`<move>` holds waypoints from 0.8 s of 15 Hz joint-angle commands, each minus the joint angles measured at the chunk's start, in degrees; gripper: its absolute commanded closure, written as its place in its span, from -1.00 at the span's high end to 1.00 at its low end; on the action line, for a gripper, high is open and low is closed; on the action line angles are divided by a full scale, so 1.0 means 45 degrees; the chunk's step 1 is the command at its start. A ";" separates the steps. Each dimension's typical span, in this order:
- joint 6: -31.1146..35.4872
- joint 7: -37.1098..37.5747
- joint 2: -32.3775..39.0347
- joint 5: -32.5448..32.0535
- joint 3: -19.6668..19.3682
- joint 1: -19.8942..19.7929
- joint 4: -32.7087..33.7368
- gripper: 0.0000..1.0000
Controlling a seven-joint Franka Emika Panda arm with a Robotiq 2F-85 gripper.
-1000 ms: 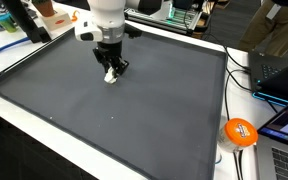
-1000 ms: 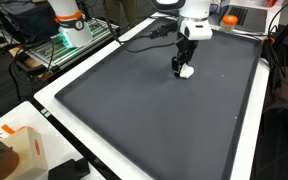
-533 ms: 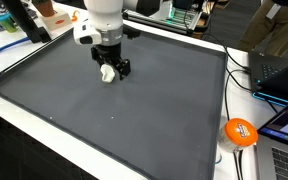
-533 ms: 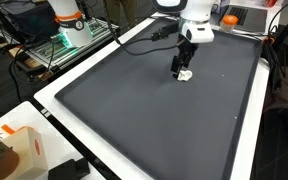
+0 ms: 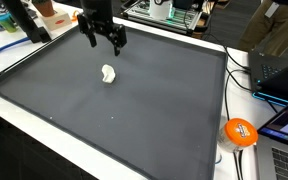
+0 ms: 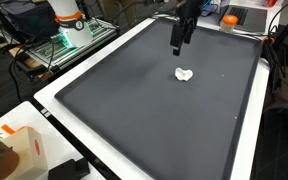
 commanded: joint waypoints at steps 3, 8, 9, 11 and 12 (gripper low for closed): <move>-0.5966 -0.1063 -0.2020 -0.0961 0.0437 0.0048 0.0972 1.00; -1.0093 -0.1805 0.0126 0.0270 0.1204 0.0161 0.5199 1.00; -0.9201 -0.1310 -0.1162 -0.0340 0.1133 0.0186 0.3447 1.00; -0.9615 -0.1453 -0.0391 -0.0020 0.1239 0.0244 0.4557 1.00; -0.9683 -0.1531 -0.0141 0.0020 0.1236 0.0239 0.4823 1.00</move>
